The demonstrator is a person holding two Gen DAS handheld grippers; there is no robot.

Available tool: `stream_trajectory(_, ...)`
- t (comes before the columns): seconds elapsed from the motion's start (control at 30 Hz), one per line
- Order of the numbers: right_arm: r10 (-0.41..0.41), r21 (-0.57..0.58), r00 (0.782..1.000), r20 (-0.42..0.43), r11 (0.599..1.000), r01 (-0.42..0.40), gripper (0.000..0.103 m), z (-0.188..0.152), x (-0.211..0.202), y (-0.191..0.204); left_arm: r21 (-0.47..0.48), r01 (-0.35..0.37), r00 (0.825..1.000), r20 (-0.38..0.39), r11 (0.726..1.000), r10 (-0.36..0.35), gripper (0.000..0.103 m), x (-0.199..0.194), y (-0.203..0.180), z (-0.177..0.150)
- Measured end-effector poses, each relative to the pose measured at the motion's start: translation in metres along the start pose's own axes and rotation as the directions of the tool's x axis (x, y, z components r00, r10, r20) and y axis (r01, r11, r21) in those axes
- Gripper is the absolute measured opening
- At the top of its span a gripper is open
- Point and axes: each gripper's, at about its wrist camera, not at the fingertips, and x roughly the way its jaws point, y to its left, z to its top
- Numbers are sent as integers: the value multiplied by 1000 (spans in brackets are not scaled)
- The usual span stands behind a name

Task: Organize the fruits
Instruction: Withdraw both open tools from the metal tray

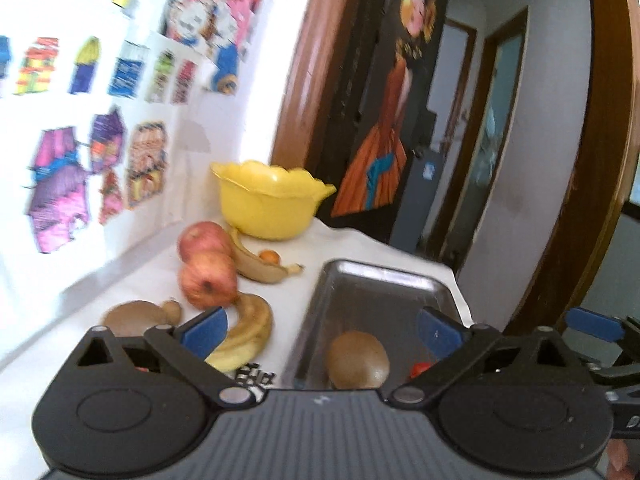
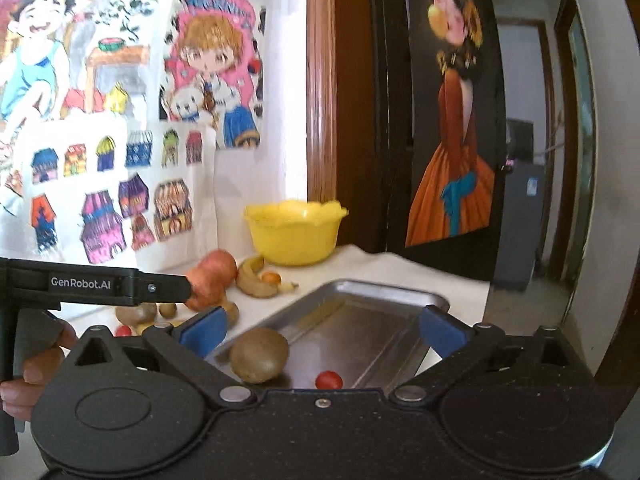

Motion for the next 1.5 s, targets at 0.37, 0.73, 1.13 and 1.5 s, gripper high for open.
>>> stream_trajectory(0.37,17,136,999,45,990,-23,102,1,-79,48,-8,-127,987,95,992,127,103,-81,51,-16)
stream_trajectory(0.73,58,153,994,-96,987,-42,102,-30,-78,120,31,-277,959,61,960,275,103,-127,96,-51)
stream_trajectory(1.13,102,193,963,-250,980,-53,102,-58,-39,159,36,-301,953,-7,953,302,103,-131,125,-71)
stream_trajectory(1.5,106,211,949,-296,977,-44,102,-64,-18,149,40,-286,957,-37,957,287,103,-112,126,-70)
